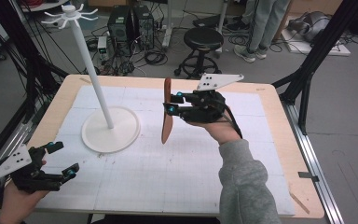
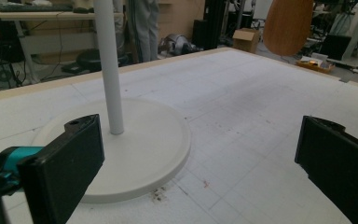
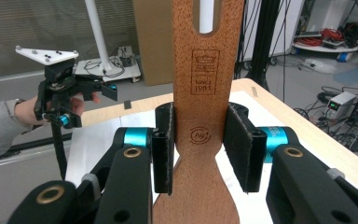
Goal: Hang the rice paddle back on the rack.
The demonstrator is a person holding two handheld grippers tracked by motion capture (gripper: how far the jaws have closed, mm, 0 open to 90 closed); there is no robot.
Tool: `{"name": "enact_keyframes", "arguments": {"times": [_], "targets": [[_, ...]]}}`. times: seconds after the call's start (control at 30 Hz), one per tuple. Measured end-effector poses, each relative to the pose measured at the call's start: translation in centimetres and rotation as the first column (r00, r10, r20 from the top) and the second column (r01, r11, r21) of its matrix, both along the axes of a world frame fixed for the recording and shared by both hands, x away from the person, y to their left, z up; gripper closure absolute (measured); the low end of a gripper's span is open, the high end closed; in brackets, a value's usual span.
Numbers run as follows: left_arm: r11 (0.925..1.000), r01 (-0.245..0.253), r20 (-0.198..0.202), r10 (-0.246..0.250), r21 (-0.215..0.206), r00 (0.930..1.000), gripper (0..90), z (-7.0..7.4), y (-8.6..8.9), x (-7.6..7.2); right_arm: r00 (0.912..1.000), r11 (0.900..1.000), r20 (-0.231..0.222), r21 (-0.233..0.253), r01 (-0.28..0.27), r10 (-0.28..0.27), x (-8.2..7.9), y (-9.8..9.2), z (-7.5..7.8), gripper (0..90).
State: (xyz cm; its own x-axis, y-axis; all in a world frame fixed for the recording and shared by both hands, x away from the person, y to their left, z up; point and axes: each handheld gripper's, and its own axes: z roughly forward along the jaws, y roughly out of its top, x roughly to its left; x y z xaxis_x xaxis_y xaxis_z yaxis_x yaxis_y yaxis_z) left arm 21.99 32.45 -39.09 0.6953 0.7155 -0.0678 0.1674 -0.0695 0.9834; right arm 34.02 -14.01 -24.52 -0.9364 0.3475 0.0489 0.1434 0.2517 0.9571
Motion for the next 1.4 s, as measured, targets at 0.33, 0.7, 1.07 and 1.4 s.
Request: {"name": "enact_keyframes", "arguments": {"times": [0.33,0.7,1.07,1.4], "targets": [[0.9989,0.024,0.007,-0.024,-0.04,0.9997,1.7,0.4,-0.5,0.0,0.9998,1.0,0.007,-0.007,-0.017,0.017,1.2,1.7,0.5,64.3],[0.999,0.028,-0.004,-0.028,-0.035,0.9996,1.8,0.0,-0.5,0.0,0.9993,0.999,-0.004,-0.015,-0.037,0.037,2.2,3.1,1.1,64.3],[0.9989,0.019,-0.014,-0.02,-0.043,0.9997,1.8,-0.2,0.1,-0.1,0.9986,0.998,0.008,-0.047,-0.052,0.052,3.3,5.2,2.0,64.3],[0.9985,0.011,-0.012,-0.012,-0.053,0.9999,1.8,-0.3,0.6,-0.2,0.9979,0.997,0.01,-0.054,-0.064,0.065,4.5,6.9,2.5,64.3]]}}
